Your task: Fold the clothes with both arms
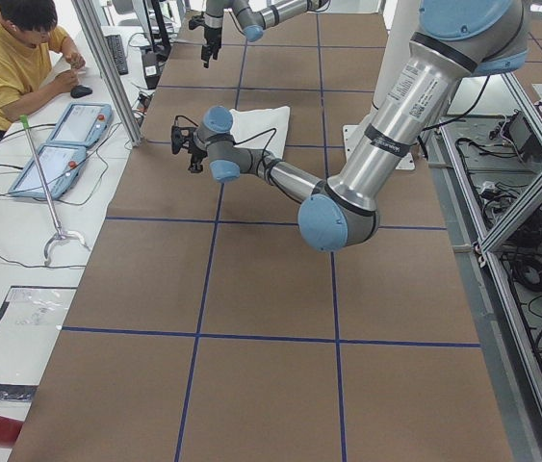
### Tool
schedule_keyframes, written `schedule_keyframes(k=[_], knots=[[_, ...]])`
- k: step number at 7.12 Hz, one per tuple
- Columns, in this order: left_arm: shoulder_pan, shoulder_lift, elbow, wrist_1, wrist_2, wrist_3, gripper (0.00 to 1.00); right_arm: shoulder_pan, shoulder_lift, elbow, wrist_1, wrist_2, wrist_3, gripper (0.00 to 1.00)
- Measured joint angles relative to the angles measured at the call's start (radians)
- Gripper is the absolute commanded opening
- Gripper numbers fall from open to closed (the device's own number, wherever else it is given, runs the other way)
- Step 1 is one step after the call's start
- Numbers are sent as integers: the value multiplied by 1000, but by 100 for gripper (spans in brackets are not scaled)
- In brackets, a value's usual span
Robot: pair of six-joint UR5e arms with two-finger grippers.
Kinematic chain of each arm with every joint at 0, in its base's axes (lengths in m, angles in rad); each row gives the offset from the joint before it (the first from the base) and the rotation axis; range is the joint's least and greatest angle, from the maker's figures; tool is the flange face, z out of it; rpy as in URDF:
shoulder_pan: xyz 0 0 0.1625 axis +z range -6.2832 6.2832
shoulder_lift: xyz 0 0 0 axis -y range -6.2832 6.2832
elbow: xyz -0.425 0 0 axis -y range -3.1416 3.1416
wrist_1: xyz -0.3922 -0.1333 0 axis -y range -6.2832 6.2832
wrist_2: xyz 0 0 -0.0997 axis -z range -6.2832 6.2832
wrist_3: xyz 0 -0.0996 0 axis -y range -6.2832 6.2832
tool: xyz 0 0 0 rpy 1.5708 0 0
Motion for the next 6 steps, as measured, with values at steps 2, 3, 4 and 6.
schedule_keyframes(k=[2,3,4,6], knots=[[-157,112,-41,12,-158,308,67,150,-74,-2,-56,120,-261,100],[-242,152,-47,53,-225,496,67,226,-98,-2,-134,148,-469,100],[-332,172,-61,147,-281,689,67,295,-110,-2,-247,158,-705,100],[-480,194,-151,434,-323,1028,69,372,-120,6,-427,152,-1002,100]])
